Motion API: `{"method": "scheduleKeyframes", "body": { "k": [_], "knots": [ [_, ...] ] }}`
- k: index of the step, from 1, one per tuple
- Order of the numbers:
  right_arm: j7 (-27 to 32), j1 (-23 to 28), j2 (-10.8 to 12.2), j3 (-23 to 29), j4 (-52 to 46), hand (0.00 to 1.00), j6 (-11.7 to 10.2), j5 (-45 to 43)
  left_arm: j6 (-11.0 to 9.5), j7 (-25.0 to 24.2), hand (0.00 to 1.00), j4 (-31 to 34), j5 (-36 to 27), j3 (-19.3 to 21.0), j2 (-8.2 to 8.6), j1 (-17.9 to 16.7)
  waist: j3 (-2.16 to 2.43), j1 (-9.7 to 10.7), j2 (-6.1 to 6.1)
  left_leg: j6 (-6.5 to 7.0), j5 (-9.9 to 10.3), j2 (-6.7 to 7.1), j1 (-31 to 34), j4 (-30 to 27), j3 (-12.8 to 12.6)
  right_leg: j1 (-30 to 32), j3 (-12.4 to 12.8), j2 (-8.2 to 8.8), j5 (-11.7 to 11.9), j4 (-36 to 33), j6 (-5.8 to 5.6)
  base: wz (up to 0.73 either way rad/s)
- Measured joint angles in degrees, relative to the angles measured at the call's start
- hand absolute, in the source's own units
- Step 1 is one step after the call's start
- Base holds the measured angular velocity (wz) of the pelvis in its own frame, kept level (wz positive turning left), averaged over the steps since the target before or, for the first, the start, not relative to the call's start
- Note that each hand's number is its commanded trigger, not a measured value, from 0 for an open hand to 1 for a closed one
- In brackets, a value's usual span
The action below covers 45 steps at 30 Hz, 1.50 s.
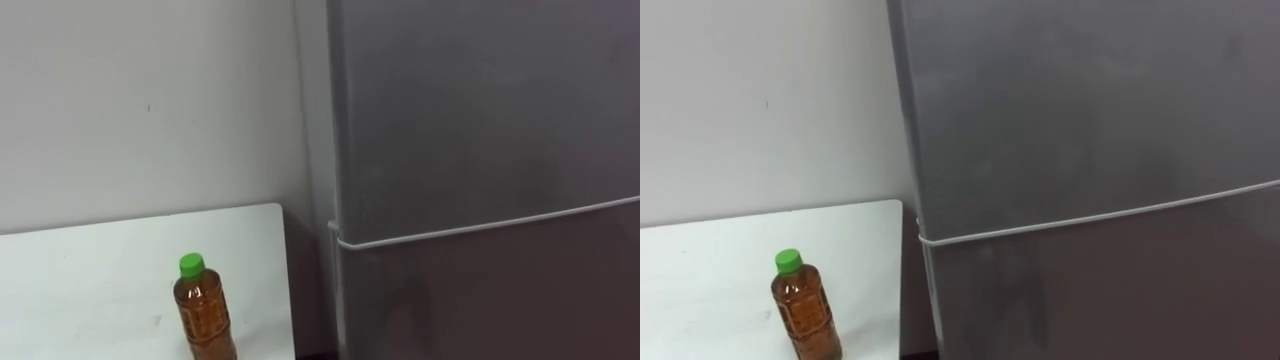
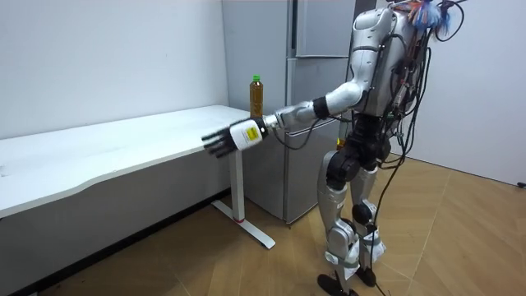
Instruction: Put the bottle in the upper fridge
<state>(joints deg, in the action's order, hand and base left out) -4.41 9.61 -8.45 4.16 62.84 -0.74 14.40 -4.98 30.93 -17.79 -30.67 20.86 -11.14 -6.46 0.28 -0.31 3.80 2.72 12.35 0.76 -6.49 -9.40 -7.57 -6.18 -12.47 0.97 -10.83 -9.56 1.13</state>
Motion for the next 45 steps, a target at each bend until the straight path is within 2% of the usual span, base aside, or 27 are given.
{"method": "scheduleKeyframes", "body": {
  "k": [3,5,10,16,20,22,27,31,35,38,40,43,45],
  "knots": [
    [0.5,0.2,0.0,0.3,-0.2,0.00,0.0,-0.4,-0.4,2.1,0.00,8.7,0.2,0.9,-0.77,0.5,-0.03,0.1,0.03,0.03,0.1,0.00,0.1,0.0,0.0,0.1,0.0,0.03,-0.1,-0.1,-0.02,0.00],
    [0.8,0.8,0.2,0.3,-0.8,0.00,0.0,-0.1,-0.4,2.6,0.00,12.2,1.7,1.0,-1.50,1.3,-0.05,0.0,0.10,0.03,0.1,0.00,0.1,0.1,-0.1,0.0,0.1,0.02,-0.1,-0.1,-0.03,0.00],
    [1.8,1.2,0.7,1.3,-0.6,0.00,0.3,-0.9,-0.3,3.6,0.00,22.4,6.9,2.1,-1.62,3.3,-0.24,0.5,-0.24,0.03,0.1,0.00,0.6,0.0,0.0,0.4,-0.1,0.00,-0.1,0.0,-0.01,0.01],
    [1.7,0.5,1.1,1.5,-0.7,0.00,0.4,-0.5,-0.2,2.8,0.00,31.9,7.1,1.1,-1.62,6.8,-0.42,1.7,-0.34,0.03,0.0,0.01,0.8,-0.2,0.1,0.6,-0.3,0.08,-0.1,0.0,-0.02,0.01],
    [1.2,0.3,1.2,1.6,-0.7,0.00,0.8,-0.2,0.5,-0.6,0.00,32.4,6.5,-0.4,-1.61,9.3,-0.62,2.9,-0.16,0.02,0.0,0.01,0.9,-0.4,0.2,0.2,-0.3,0.05,-0.1,0.1,-0.01,0.01],
    [0.5,-0.1,1.2,1.5,-0.5,0.00,1.1,-0.1,1.6,-2.5,0.00,33.1,5.9,-3.2,-1.58,11.1,-0.63,3.4,-0.12,0.02,0.0,0.02,0.9,-0.5,0.4,0.2,-0.2,-0.04,0.0,0.6,-0.01,0.04],
    [0.4,-1.2,1.5,1.5,0.3,0.00,1.8,-0.2,3.8,-8.4,0.00,37.0,2.9,-6.6,-0.95,13.4,-0.60,5.4,-0.07,0.02,0.0,0.02,0.9,-0.4,0.1,0.4,-0.1,-0.07,0.0,0.8,-0.03,0.00],
    [-0.2,-2.4,1.5,1.5,1.0,0.00,2.2,-0.5,5.4,-13.3,0.00,39.7,2.0,-10.2,-0.53,16.5,-0.53,6.5,-0.19,0.01,0.0,-0.01,1.0,-0.5,-0.3,0.8,0.9,-0.14,0.0,0.8,-0.03,-0.08],
    [-0.6,-2.8,1.5,1.5,1.4,0.00,2.6,-0.4,6.6,-18.2,0.00,42.3,2.1,-13.4,-0.50,17.0,-0.21,7.3,-0.04,0.01,0.0,0.03,1.2,-0.5,-0.5,1.2,1.4,-0.11,0.0,0.8,-0.04,-0.11],
    [-0.5,-2.8,1.4,0.5,1.4,0.00,2.8,1.2,7.8,-20.5,0.00,42.4,0.4,-16.2,-0.41,18.2,-0.24,8.2,-0.13,0.00,0.0,0.03,1.0,-0.4,-0.3,0.8,1.6,-0.11,0.0,0.6,-0.03,-0.03],
    [-0.5,-2.8,1.3,-0.7,1.3,0.00,2.9,1.6,8.5,-21.5,0.00,42.2,-1.4,-17.5,1.81,19.3,-0.44,8.4,-0.43,-0.01,0.0,0.02,0.8,-0.2,-0.3,0.6,1.6,-0.12,0.0,0.6,-0.03,0.00],
    [-0.5,-3.1,1.4,-0.9,1.3,0.00,3.3,1.6,9.6,-22.4,0.00,41.9,-2.5,-17.8,3.85,19.4,-0.71,8.4,-0.88,0.00,0.0,0.05,0.9,-0.2,-0.4,1.0,1.7,-0.12,0.0,0.6,-0.04,0.02],
    [-0.6,-3.5,1.4,-1.3,1.3,0.00,3.3,1.6,9.9,-22.7,0.00,41.9,-3.8,-17.9,4.35,19.5,-0.70,8.6,-0.99,0.00,0.0,0.06,1.0,-0.2,-0.5,1.1,1.8,-0.14,0.1,0.7,-0.08,0.00]
  ]
}}
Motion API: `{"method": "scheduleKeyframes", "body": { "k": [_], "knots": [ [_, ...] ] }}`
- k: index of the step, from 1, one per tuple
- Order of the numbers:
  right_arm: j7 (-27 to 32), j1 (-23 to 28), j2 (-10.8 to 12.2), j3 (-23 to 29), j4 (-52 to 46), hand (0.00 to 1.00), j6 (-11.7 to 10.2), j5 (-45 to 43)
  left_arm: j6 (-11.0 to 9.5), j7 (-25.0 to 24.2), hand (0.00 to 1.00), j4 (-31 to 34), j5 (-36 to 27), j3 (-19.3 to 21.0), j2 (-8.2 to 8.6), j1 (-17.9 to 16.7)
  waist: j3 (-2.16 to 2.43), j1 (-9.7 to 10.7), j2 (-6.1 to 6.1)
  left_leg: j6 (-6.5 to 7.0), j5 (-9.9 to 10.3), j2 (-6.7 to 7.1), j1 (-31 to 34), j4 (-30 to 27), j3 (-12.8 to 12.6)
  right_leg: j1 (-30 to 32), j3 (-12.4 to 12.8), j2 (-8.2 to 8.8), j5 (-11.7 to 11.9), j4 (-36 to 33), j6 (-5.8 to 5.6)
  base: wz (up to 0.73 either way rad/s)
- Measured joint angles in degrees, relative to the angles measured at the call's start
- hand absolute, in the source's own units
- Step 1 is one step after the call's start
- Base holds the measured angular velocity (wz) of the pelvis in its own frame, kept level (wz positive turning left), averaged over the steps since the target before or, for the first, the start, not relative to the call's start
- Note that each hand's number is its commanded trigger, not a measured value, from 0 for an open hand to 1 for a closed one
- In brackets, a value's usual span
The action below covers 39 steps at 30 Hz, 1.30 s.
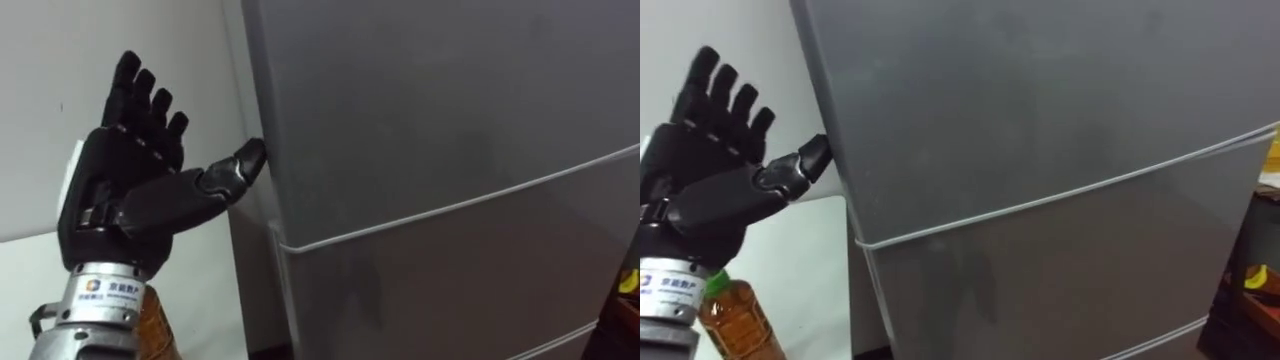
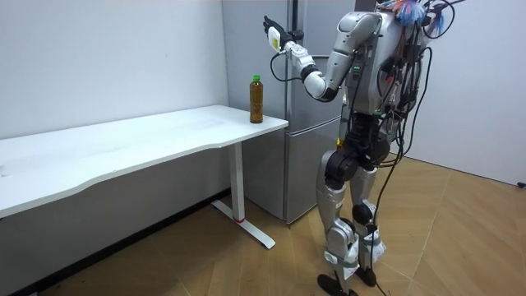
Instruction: Put the bottle in the upper fridge
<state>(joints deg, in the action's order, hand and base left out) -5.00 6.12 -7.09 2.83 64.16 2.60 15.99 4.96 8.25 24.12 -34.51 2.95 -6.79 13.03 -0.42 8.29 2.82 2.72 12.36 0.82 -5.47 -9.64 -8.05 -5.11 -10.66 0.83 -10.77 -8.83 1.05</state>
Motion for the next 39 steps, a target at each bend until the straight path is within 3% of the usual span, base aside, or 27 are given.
{"method": "scheduleKeyframes", "body": {
  "k": [6,20,32,33,34,35,37,39],
  "knots": [
    [0.0,-0.5,-0.2,-1.7,0.3,0.00,0.0,0.6,0.5,-0.3,0.00,0.0,-4.2,-0.9,0.06,0.0,0.02,0.5,-0.01,0.01,0.0,0.04,0.2,-0.1,0.0,0.0,-0.1,0.03,0.0,0.0,-0.06,0.04],
    [0.1,-1.0,-0.3,-2.3,1.1,0.00,0.0,1.8,0.5,-1.6,0.00,0.0,-5.5,-2.9,0.61,0.7,0.09,0.7,0.07,0.02,0.0,0.01,1.3,-0.9,-1.3,0.2,-0.1,0.10,0.0,0.2,-0.06,0.05],
    [0.0,-1.2,-1.5,-3.8,1.1,0.00,0.0,1.7,-0.1,-2.8,0.00,0.0,-10.1,-5.4,0.54,0.7,0.61,0.7,0.84,0.03,0.0,0.01,1.6,-1.3,-1.4,0.1,-0.5,0.18,0.1,0.2,-0.05,0.04],
    [0.0,-1.2,-1.5,-3.8,1.1,0.00,0.0,1.7,-0.2,-3.2,0.06,0.0,-10.1,-5.9,0.57,0.7,0.61,0.7,0.84,0.04,0.0,0.02,1.7,-1.3,-1.4,0.1,-0.5,0.18,0.1,0.2,-0.05,0.11],
    [0.0,-1.2,-1.5,-3.9,1.1,0.00,0.0,1.7,-0.2,-3.9,0.20,0.0,-10.1,-6.3,0.55,0.7,0.61,0.7,0.84,0.11,-0.1,0.04,1.7,-1.3,-1.4,0.1,-0.5,0.20,0.1,0.2,-0.05,0.10],
    [0.0,-1.2,-1.5,-3.9,1.2,0.00,0.0,1.7,-0.2,-4.1,0.45,0.0,-10.2,-6.5,0.52,0.7,0.61,0.7,0.84,0.15,-0.1,0.06,1.7,-1.3,-1.4,0.1,-0.4,0.21,0.0,0.2,-0.05,0.08],
    [0.0,-1.3,-1.6,-4.0,1.2,0.00,0.0,1.7,-0.2,-4.9,0.63,0.0,-10.4,-7.5,0.46,0.7,0.55,0.7,0.84,0.29,-0.2,0.09,1.7,-1.3,-1.5,0.1,-0.3,0.24,0.0,0.2,-0.06,0.05],
    [0.0,-1.4,-1.6,-4.0,1.2,0.00,0.0,1.7,-0.1,-5.6,0.89,0.0,-10.4,-8.1,0.35,0.6,0.52,0.7,0.86,0.35,-0.2,0.11,1.8,-1.3,-1.5,0.1,-0.3,0.25,0.0,0.1,-0.07,0.04]
  ]
}}
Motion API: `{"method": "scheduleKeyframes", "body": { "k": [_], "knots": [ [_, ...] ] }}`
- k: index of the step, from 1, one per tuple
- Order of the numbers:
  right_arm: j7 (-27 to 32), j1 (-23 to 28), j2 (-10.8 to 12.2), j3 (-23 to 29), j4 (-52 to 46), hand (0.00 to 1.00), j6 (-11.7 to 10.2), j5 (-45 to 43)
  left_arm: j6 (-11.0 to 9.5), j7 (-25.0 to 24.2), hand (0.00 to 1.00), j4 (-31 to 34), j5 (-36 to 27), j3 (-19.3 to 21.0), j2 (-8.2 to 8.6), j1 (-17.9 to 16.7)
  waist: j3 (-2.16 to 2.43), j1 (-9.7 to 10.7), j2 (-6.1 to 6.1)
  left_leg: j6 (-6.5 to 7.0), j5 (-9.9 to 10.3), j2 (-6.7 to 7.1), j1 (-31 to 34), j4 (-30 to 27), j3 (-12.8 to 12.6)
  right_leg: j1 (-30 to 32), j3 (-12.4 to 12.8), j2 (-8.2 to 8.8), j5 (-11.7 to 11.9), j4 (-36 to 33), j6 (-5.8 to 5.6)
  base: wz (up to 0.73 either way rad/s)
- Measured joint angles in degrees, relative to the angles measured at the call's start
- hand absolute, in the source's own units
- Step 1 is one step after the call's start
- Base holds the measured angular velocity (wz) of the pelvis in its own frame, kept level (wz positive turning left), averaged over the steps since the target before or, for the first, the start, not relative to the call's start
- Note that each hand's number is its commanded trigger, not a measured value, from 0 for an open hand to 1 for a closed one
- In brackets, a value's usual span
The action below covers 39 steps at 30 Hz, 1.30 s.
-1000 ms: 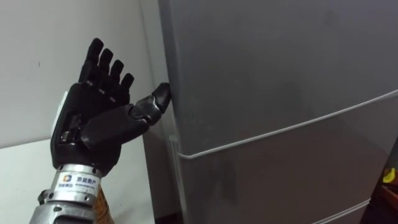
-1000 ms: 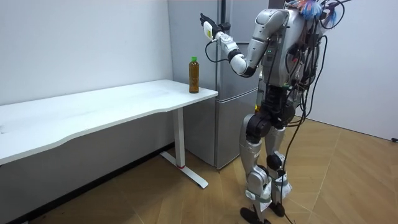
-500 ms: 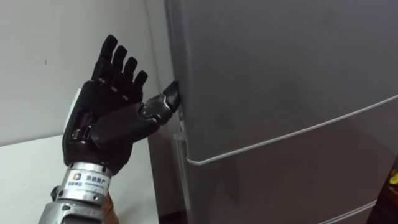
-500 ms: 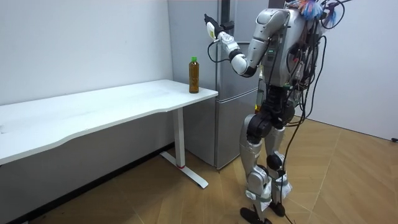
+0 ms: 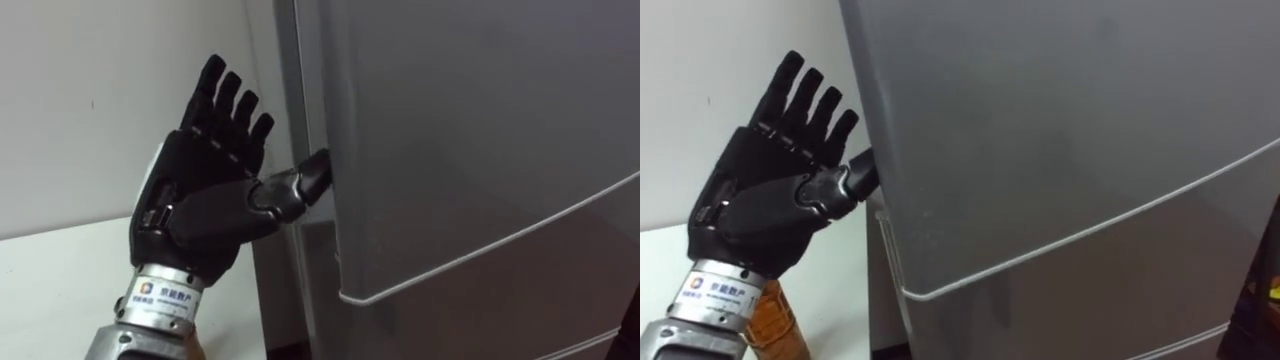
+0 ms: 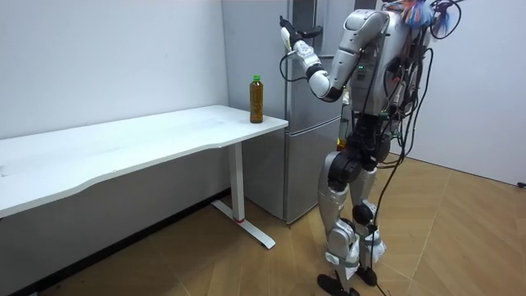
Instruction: Put the bottle in the upper fridge
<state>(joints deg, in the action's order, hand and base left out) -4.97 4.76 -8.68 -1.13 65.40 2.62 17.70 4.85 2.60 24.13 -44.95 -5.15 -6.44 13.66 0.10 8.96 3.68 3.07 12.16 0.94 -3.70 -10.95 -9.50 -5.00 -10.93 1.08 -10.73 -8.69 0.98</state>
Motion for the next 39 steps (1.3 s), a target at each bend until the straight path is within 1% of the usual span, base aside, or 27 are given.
{"method": "scheduleKeyframes", "body": {
  "k": [1,2,4,6,8,10,12,13,14,15,16,17,19,20,21,22,25,29,31,32,34,35,36,37,39],
  "knots": [
    [0.0,0.0,0.0,0.0,0.0,0.00,0.0,0.0,0.0,-1.2,0.96,0.0,-0.3,-0.3,-0.19,-0.1,-0.02,0.0,0.01,0.01,0.0,0.00,0.0,0.0,0.0,0.0,0.0,0.00,0.0,0.0,-0.02,0.04],
    [0.0,0.0,0.0,0.0,0.0,0.00,0.0,0.0,0.0,-1.7,1.00,0.0,-0.5,-0.6,-0.35,-0.1,-0.03,-0.1,0.01,0.02,0.0,0.00,0.0,0.0,0.0,0.0,0.0,0.00,0.0,0.0,-0.03,0.03],
    [0.0,-0.1,-0.2,0.0,0.0,0.00,0.1,0.0,0.0,-3.5,1.00,0.0,-0.5,-1.5,-1.71,-0.6,-0.11,-0.2,0.16,0.07,0.0,0.00,0.1,0.1,0.1,0.0,0.1,-0.08,0.1,0.0,-0.13,0.03],
    [0.0,-0.1,-0.3,0.0,0.1,0.00,0.2,0.0,0.1,-3.7,1.00,0.1,-0.6,-2.0,-2.04,-0.8,-0.16,-0.2,0.28,0.16,0.0,0.03,0.1,0.1,-0.1,0.1,0.1,-0.09,0.2,0.0,-0.22,0.02],
    [0.0,-0.4,-0.4,0.0,0.1,0.00,0.7,0.0,0.2,-3.7,1.00,0.1,-0.6,-1.8,-2.04,-0.8,-0.14,-0.2,0.34,0.25,-0.1,0.03,0.2,0.1,-0.4,0.2,0.1,-0.14,0.3,0.0,-0.29,0.00],
    [-0.2,-0.5,-0.6,-0.2,0.1,0.00,0.9,0.0,0.3,-3.7,0.93,0.0,-0.6,-1.9,-1.87,-0.8,-0.12,-0.2,0.66,0.39,-0.1,0.02,0.5,0.1,-0.9,0.4,-0.1,-0.06,0.5,0.0,-0.44,0.00],
    [-0.2,-0.6,-0.8,-0.2,0.1,0.00,1.1,0.0,0.5,-3.4,0.91,0.0,-0.6,-1.7,-1.74,-0.7,0.02,-0.1,0.99,0.46,-0.1,0.02,0.7,0.1,-1.2,0.4,0.0,-0.04,0.7,0.0,-0.55,-0.02],
    [-0.2,-0.7,-0.9,-0.2,0.1,0.00,1.1,0.0,0.5,-3.0,0.91,0.0,-0.6,-1.7,-1.13,-0.4,0.01,0.1,1.23,0.48,-0.1,0.03,0.7,0.1,-1.3,0.5,0.0,-0.03,0.7,0.0,-0.57,-0.06],
    [-0.3,-0.8,-0.9,-0.2,0.1,0.00,1.1,0.0,0.5,-3.0,0.84,0.0,-0.6,-1.8,-0.81,-0.2,0.03,0.2,1.34,0.49,-0.1,0.03,0.7,0.2,-1.4,0.6,0.0,-0.03,0.7,0.0,-0.56,-0.07],
    [-0.3,-0.7,-0.9,-0.2,0.1,0.00,1.1,0.0,0.3,-3.4,0.69,0.0,-1.2,-1.8,-0.39,-0.2,0.01,0.2,1.48,0.49,-0.1,0.02,0.7,0.2,-1.4,0.6,0.0,-0.05,0.7,0.0,-0.56,0.00],
    [-0.6,-0.9,-1.0,-0.2,0.7,0.00,1.1,0.0,0.2,-4.0,0.61,0.0,-2.0,-2.1,-0.49,-0.2,-0.01,0.1,1.44,0.48,-0.1,0.00,0.7,0.2,-1.4,0.6,0.0,-0.04,0.7,0.0,-0.56,0.00],
    [-0.8,-1.2,-1.0,-0.2,1.0,0.00,1.1,0.0,0.2,-4.1,0.45,0.0,-2.4,-2.3,-0.50,-0.2,-0.02,0.1,1.43,0.48,-0.1,-0.01,0.7,0.2,-1.4,0.6,0.0,-0.04,0.7,0.0,-0.56,0.04],
    [-1.5,-1.4,-1.1,-0.5,1.4,0.00,1.1,0.0,0.2,-4.4,0.20,-0.3,-2.9,-2.8,-0.58,-0.2,-0.12,0.1,1.33,0.48,-0.1,-0.01,0.6,0.2,-1.5,0.5,0.0,0.03,0.7,0.1,-0.56,0.00],
    [-1.5,-1.5,-1.1,-0.6,1.4,0.00,1.1,0.0,0.3,-4.5,0.11,-0.4,-2.9,-3.1,-0.59,-0.2,-0.12,0.1,1.45,0.48,-0.1,-0.01,0.6,0.2,-1.5,0.5,0.0,0.03,0.7,0.1,-0.56,0.00],
    [-1.6,-1.5,-1.1,-0.8,1.4,0.00,1.1,0.0,0.5,-4.8,0.07,-0.7,-2.9,-3.8,-0.55,-0.3,-0.27,0.1,1.41,0.48,-0.1,0.00,0.6,0.2,-1.5,0.5,0.0,0.03,0.7,0.2,-0.56,-0.03],
    [-1.6,-1.5,-1.2,-0.8,1.4,0.00,1.1,0.0,0.9,-5.2,0.05,-0.7,-2.8,-4.5,-0.54,-0.4,-0.33,0.1,1.43,0.49,-0.1,0.01,0.7,0.2,-1.5,0.6,0.1,0.01,0.7,0.2,-0.57,0.00],
    [-1.6,-1.6,-1.2,-0.9,1.3,0.00,1.1,0.0,1.0,-7.4,0.00,-0.7,-3.4,-6.0,-0.36,-0.4,-0.36,0.2,1.37,0.50,-0.1,-0.02,0.9,0.3,-1.5,0.9,0.1,0.07,0.7,0.1,-0.56,0.00],
    [-1.5,-1.7,-1.3,-1.4,1.2,0.00,1.0,0.2,1.0,-9.5,0.00,-0.7,-5.8,-9.9,-0.24,-0.4,-0.19,0.5,1.63,0.49,-0.1,-0.04,1.0,0.3,-1.5,0.9,0.0,0.25,0.7,0.1,-0.56,0.00],
    [-1.5,-2.1,-1.3,-2.1,1.3,0.00,1.0,0.3,1.1,-10.7,0.00,-0.7,-6.1,-12.7,0.01,-0.4,-0.19,1.4,1.64,0.49,-0.1,-0.07,1.0,0.3,-1.6,0.9,0.1,0.25,0.7,0.1,-0.54,0.00],
    [-1.5,-2.3,-1.3,-2.1,1.4,0.00,1.0,0.3,1.1,-11.0,0.00,-0.7,-6.1,-13.4,-0.03,-0.4,-0.19,1.7,1.64,0.49,-0.1,-0.08,1.0,0.3,-1.6,0.9,0.1,0.25,0.7,0.1,-0.52,-0.03],
    [-1.7,-2.8,-1.2,-2.3,1.9,0.00,1.0,0.4,1.5,-12.5,0.00,-0.7,-6.1,-15.9,-0.24,-0.3,-0.21,2.2,1.61,0.49,-0.1,-0.19,0.9,0.3,-2.2,1.0,0.2,0.26,0.6,0.1,-0.46,-0.12],
    [-1.7,-3.0,-1.2,-2.3,2.1,0.00,1.0,0.5,1.6,-12.9,0.00,-0.7,-6.0,-16.5,-0.30,-0.3,-0.22,2.4,1.60,0.48,-0.1,-0.21,0.9,0.2,-2.3,1.0,0.4,0.25,0.6,0.1,-0.46,-0.11],
    [-1.9,-3.1,-1.2,-2.3,2.2,0.00,1.0,0.8,1.9,-13.4,0.00,-0.7,-5.5,-17.7,-0.54,-0.3,-0.24,2.8,1.57,0.48,-0.1,-0.21,0.9,0.2,-2.4,1.1,0.7,0.23,0.6,0.1,-0.43,-0.07],
    [-2.1,-3.3,-1.2,-2.4,2.3,0.00,1.0,0.8,2.5,-14.1,0.00,-0.8,-4.8,-18.5,-1.12,-0.3,-0.26,3.4,1.54,0.48,-0.1,-0.21,0.8,0.2,-2.5,1.3,1.1,0.19,0.5,0.1,-0.40,-0.08],
    [-2.2,-3.5,-1.3,-2.7,2.4,0.00,1.0,0.8,2.9,-15.0,0.00,-1.4,-3.9,-19.7,-1.37,-0.3,-0.32,3.6,1.46,0.48,-0.1,-0.24,0.6,0.1,-2.8,1.3,1.7,0.13,0.5,0.1,-0.38,-0.15]
  ]
}}
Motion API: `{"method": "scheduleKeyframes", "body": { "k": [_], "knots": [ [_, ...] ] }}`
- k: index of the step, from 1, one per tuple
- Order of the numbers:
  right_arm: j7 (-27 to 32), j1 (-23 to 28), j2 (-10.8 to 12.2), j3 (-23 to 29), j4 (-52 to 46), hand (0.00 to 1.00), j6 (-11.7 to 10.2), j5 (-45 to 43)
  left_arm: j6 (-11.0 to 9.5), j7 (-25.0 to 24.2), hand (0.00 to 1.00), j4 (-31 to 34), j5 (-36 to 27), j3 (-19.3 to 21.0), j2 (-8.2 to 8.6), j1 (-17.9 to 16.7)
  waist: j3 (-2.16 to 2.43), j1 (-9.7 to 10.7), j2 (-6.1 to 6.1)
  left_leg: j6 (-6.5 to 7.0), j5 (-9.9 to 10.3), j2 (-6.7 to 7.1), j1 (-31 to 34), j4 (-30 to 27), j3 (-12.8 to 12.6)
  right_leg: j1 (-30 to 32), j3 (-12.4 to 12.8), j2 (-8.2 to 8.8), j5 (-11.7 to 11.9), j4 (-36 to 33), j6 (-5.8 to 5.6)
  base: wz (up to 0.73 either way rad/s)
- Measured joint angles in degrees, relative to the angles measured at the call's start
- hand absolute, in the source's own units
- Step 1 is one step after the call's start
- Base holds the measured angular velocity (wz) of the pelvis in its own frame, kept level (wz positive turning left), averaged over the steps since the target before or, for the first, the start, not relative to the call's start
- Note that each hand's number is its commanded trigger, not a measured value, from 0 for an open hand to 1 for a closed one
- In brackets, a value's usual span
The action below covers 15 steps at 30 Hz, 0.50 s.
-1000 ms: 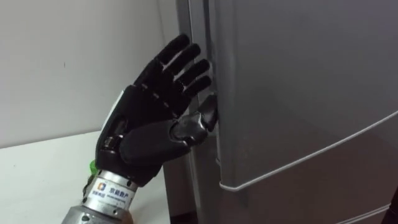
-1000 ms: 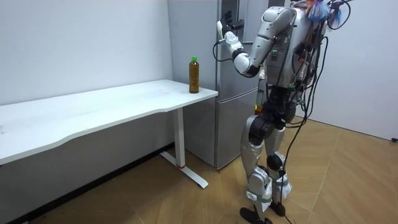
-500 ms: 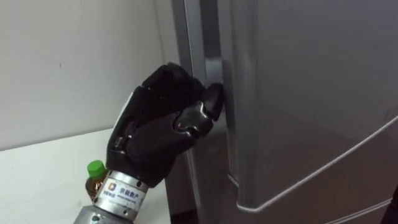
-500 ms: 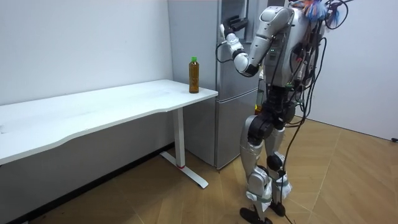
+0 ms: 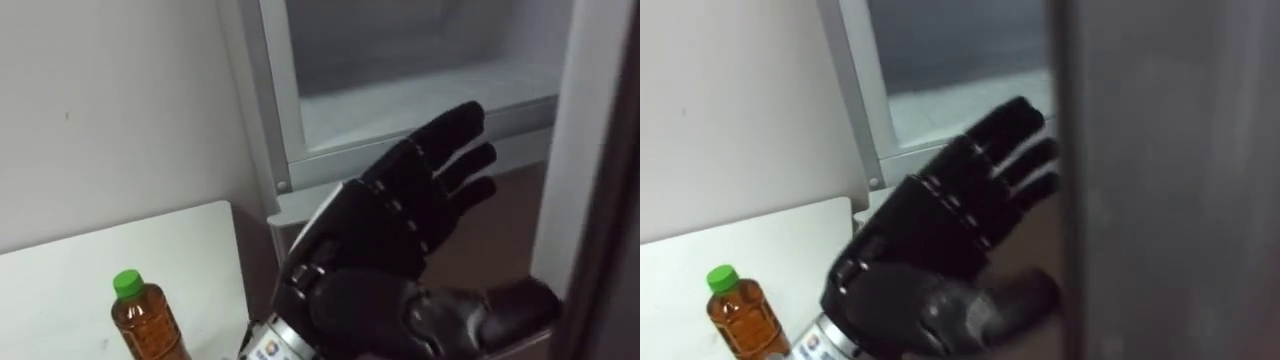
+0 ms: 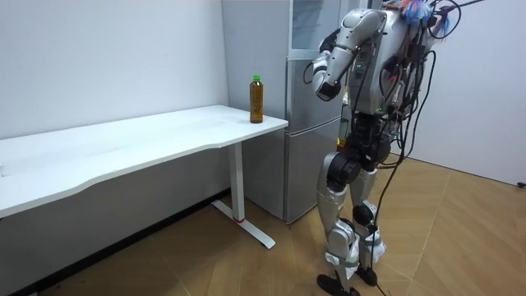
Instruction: Put the bottle in the upper fridge
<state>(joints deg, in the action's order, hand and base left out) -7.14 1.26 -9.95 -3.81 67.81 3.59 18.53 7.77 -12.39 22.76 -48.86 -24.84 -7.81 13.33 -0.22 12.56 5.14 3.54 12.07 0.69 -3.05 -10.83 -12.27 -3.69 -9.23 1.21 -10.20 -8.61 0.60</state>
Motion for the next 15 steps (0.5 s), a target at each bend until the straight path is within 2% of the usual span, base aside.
{"method": "scheduleKeyframes", "body": {
  "k": [4,10,15],
  "knots": [
    [0.0,-0.1,0.0,-0.1,0.0,0.00,0.0,-0.1,0.7,-2.9,0.00,-1.5,3.6,-1.2,-0.09,0.0,-0.10,0.0,-0.15,-0.01,0.0,-0.01,-0.5,0.0,0.0,0.0,1.2,-0.13,0.0,-0.1,0.01,-0.14],
    [0.1,-0.5,0.0,0.0,0.0,0.00,0.0,-0.2,0.8,-4.8,0.00,-3.0,3.7,-2.4,-0.06,0.2,-0.40,1.2,-0.59,-0.02,0.0,-0.03,-0.6,0.0,-0.1,0.0,1.4,-0.14,0.0,-0.1,0.02,-0.01],
    [0.1,-0.6,0.0,-0.1,0.0,0.00,0.0,-0.1,0.9,-6.5,0.00,-3.1,3.7,-2.4,-0.06,0.3,-0.45,1.3,-0.66,-0.02,0.0,-0.06,-0.6,0.1,-0.2,0.4,2.2,-0.21,0.0,-0.2,0.04,-0.11]
  ]
}}
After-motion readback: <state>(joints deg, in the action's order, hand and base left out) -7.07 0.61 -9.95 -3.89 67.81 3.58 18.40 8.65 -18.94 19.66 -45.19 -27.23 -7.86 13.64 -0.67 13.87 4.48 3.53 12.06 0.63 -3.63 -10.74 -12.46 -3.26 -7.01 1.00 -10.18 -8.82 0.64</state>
